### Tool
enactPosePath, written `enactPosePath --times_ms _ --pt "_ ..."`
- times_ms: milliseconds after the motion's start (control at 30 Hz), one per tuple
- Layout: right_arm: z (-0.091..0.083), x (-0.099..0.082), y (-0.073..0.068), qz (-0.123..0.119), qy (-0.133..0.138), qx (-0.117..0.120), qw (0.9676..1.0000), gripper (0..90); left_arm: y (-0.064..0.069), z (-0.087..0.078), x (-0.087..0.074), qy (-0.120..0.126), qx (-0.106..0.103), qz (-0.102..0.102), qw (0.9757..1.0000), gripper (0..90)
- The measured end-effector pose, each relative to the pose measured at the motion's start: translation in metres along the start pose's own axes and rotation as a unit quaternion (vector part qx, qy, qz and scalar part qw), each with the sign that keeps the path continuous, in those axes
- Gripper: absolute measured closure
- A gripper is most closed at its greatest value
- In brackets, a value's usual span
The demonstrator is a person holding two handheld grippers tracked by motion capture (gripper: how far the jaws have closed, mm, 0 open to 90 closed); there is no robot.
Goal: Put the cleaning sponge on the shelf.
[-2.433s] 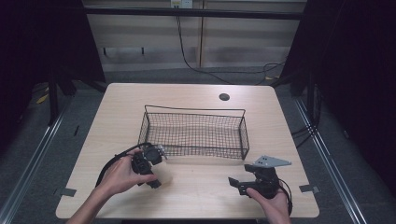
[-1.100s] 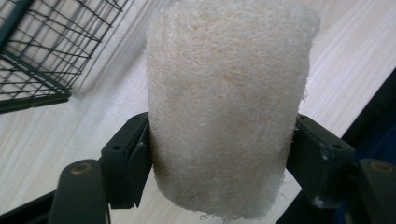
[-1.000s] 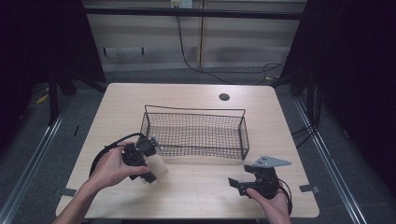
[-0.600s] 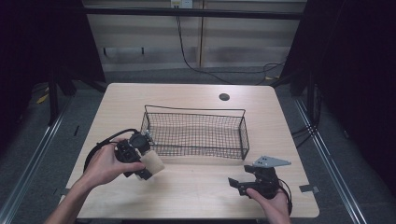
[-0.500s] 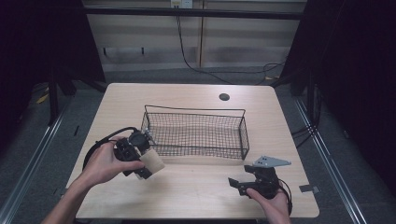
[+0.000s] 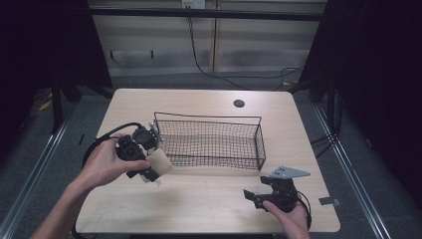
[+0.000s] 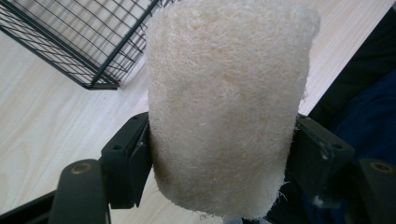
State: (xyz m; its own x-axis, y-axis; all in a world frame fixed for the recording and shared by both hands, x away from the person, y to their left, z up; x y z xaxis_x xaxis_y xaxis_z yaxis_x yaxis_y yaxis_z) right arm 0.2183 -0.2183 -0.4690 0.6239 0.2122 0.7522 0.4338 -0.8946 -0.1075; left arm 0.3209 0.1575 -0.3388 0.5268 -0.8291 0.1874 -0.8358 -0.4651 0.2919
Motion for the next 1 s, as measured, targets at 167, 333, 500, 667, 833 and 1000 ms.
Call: enactPosePath --times_ms 167,333,500,667,833,1000 --pt "0.000 0.000 0.000 0.000 0.000 0.000 1.0000 16.4 0.002 -0.017 0.002 0.010 0.003 0.004 0.9999 28.7" --pt "0.000 0.000 0.000 0.002 0.000 0.001 1.0000 16.3 0.002 -0.027 0.004 0.008 0.001 -0.001 1.0000 28.6" --pt "0.000 0.000 0.000 0.002 0.001 0.000 1.0000 16.3 -0.003 -0.034 0.008 0.019 0.000 -0.015 0.9997 28.6" --pt "0.000 0.000 0.001 0.003 0.003 -0.003 1.0000 16.3 -0.007 -0.042 0.013 0.031 0.006 -0.032 0.9990 28.6" --pt "0.000 0.000 0.000 0.001 0.001 -0.002 1.0000 16.4 -0.013 -0.047 0.020 0.047 0.005 -0.057 0.9972 28.6" --pt "-0.001 0.000 0.000 0.000 0.001 -0.001 1.0000 16.3 -0.021 -0.044 0.028 0.054 0.004 -0.081 0.9953 28.7"
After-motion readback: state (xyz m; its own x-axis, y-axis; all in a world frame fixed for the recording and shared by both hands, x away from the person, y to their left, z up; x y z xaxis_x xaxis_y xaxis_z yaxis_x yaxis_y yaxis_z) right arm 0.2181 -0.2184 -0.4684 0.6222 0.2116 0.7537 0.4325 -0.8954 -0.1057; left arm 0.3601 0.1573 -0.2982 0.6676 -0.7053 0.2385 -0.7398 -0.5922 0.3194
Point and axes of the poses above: each handheld gripper's, and its own axes: z roughly forward along the jaws, x roughly out of its top, y roughly to its right, the point moved 1 cm from there along z, roughly forward along the jaws, and after that the axes turned 10 degrees about -x, right-handed, at the moved point
